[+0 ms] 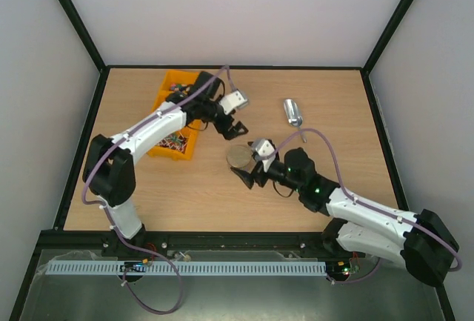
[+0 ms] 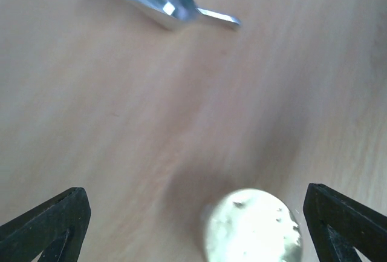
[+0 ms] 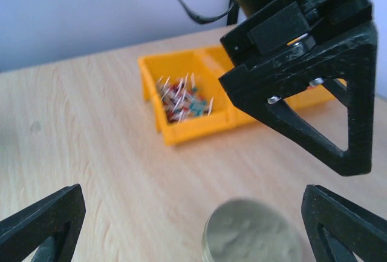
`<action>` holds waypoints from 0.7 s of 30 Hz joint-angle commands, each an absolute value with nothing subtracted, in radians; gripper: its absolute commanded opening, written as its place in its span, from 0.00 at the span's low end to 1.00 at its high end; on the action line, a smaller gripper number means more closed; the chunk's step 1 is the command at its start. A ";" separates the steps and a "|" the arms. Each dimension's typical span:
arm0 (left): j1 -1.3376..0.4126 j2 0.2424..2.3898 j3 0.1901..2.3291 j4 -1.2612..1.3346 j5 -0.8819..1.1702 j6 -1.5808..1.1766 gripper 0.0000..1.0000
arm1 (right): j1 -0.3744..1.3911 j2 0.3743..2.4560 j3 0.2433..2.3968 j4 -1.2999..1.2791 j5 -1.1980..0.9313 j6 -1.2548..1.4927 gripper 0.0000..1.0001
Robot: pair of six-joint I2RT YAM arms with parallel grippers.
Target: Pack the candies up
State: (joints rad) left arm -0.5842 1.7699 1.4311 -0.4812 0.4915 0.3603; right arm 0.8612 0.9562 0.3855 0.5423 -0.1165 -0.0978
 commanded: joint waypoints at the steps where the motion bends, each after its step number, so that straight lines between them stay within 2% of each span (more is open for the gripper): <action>1: -0.511 1.728 1.564 -0.566 0.449 0.290 0.99 | 0.813 1.026 0.572 0.451 -0.091 -0.045 0.99; 10: -0.249 1.681 1.685 -0.632 0.537 0.207 0.99 | 0.595 1.165 0.849 0.384 -0.153 0.069 0.99; 21: 0.055 1.594 1.555 -0.643 0.530 0.176 0.99 | 0.310 1.206 0.862 0.321 -0.190 0.071 0.99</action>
